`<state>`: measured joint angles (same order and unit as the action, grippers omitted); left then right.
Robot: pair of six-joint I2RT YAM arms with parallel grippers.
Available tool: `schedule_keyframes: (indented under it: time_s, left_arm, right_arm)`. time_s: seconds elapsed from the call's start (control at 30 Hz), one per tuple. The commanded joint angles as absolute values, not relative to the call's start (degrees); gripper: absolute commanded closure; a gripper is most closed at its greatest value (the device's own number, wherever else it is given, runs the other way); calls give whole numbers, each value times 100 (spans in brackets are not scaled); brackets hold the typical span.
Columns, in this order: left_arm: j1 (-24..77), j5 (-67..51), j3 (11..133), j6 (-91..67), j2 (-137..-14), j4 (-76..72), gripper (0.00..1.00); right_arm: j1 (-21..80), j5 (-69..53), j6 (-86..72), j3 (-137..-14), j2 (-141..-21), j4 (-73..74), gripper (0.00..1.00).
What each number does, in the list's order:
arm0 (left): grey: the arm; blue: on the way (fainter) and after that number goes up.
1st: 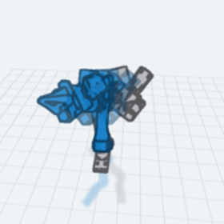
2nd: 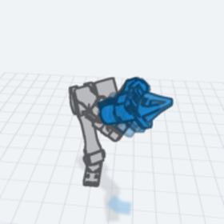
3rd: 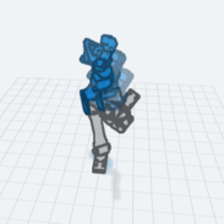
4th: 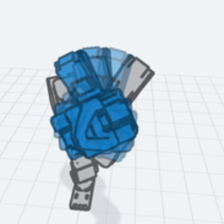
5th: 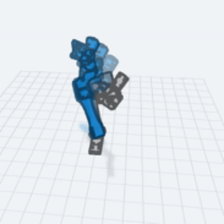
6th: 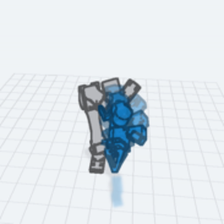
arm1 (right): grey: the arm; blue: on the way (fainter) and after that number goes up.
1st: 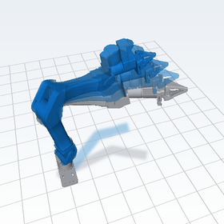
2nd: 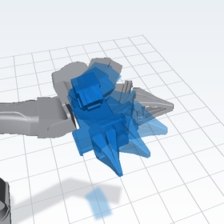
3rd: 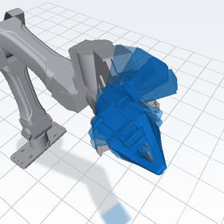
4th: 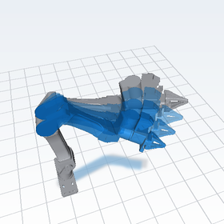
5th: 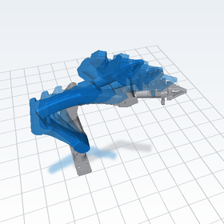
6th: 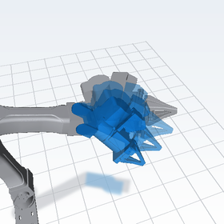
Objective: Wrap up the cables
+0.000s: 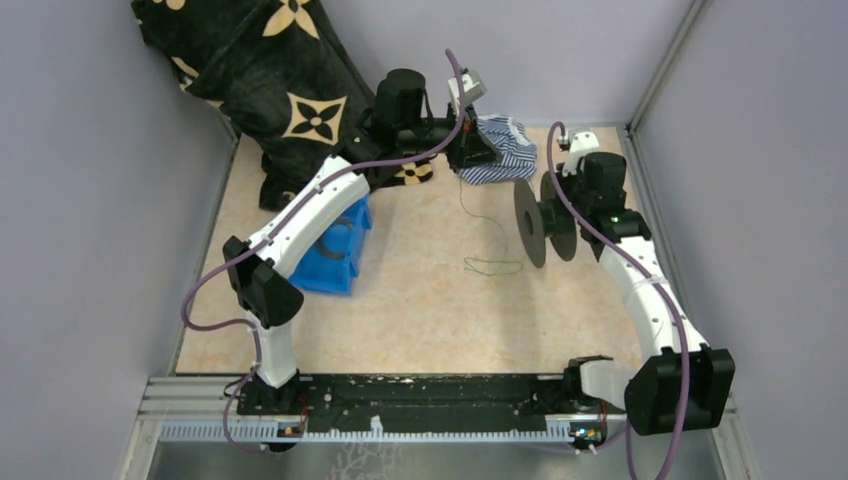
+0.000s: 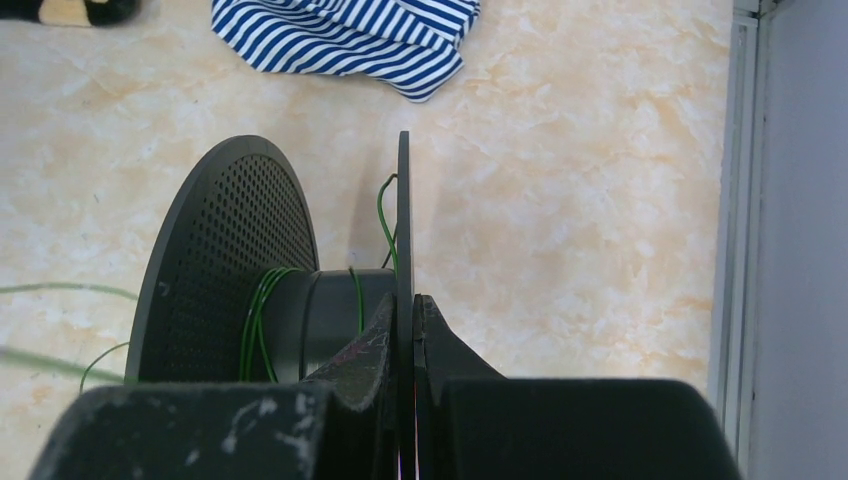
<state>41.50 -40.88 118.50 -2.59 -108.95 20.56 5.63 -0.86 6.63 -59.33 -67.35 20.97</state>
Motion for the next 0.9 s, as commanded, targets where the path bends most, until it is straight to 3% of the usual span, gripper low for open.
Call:
schedule_keyframes:
  time_s: [0.0, 0.4, 0.87]
  left_arm:
    - [3894, -3886, 12077, -262, -11187, 1836, 100]
    - [3420, -3660, 12036, 60, -11924, 1642, 100]
    - [3232, -3896, 10713, 389, -11872, 1269, 100]
  right_arm:
    - [593, -566, 828, -5994, -6349, 1743, 100]
    - [595, -1816, 923, -6212, -6120, 2236, 100]
    - [590, -2241, 309, -7298, -6317, 2633, 100]
